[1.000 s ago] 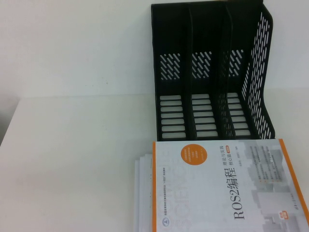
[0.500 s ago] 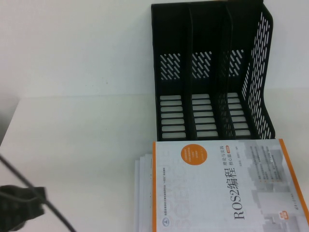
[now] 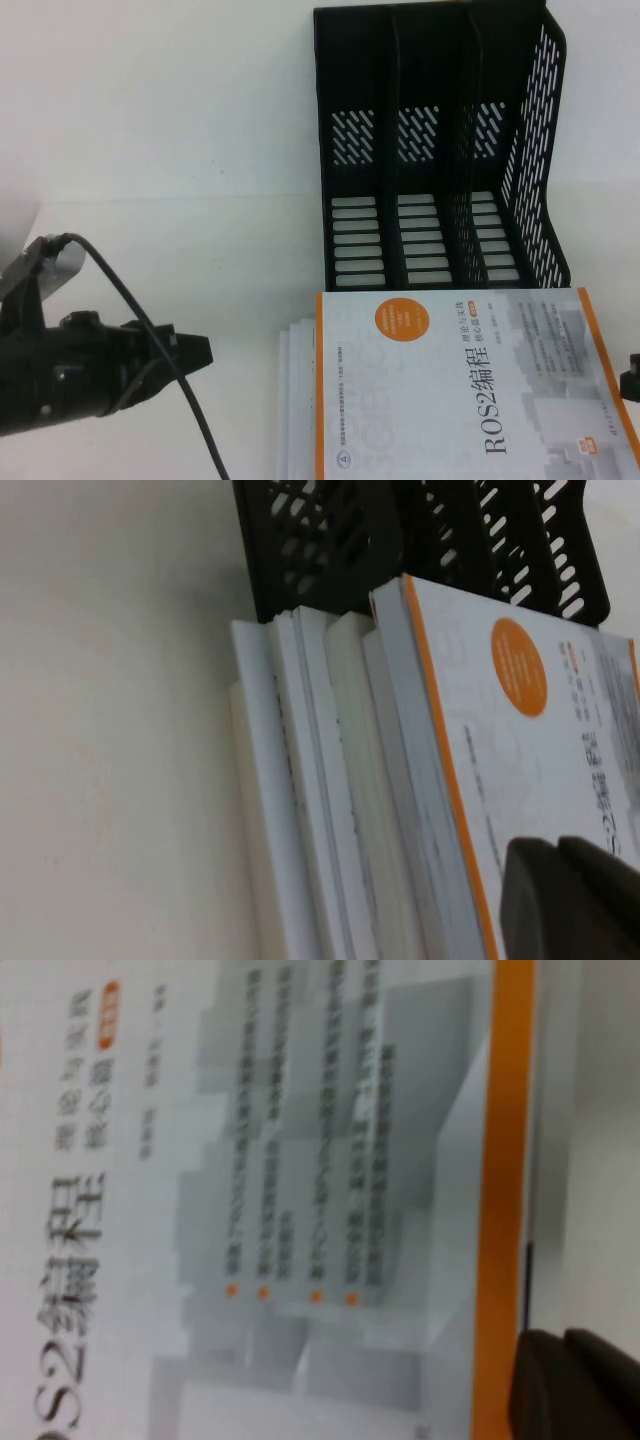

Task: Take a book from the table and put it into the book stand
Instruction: Push book with right arm

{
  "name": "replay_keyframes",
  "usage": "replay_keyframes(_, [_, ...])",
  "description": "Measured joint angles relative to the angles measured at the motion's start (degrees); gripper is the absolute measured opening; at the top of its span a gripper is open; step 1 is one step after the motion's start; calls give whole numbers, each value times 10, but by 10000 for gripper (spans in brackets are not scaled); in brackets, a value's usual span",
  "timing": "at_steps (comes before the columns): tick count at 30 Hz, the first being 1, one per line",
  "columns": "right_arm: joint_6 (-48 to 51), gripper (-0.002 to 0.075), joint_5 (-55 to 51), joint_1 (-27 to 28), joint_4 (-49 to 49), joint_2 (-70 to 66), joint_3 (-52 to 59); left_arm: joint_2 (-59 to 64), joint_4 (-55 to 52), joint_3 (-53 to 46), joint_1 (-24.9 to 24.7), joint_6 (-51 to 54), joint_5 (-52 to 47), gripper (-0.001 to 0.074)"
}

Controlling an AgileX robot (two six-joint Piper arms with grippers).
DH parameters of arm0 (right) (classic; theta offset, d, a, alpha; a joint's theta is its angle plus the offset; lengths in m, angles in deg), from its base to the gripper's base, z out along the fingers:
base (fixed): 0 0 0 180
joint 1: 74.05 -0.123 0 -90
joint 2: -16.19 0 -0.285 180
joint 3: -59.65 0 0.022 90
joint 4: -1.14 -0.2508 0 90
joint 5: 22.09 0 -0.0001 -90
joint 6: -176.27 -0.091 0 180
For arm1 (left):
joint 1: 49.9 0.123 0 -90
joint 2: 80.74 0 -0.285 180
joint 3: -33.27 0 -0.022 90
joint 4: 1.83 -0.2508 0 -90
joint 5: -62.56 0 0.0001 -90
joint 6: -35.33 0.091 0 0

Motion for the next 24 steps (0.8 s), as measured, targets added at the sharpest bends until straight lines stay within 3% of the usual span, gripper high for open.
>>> replay_keyframes(17, [38,-3,7,-2,-22,-31,-4,57,114,1,0,68,22,-4])
replay_keyframes(24, [46,-3,-5,-41,-22,-31,-29,57,141,1,0,84,30,-4])
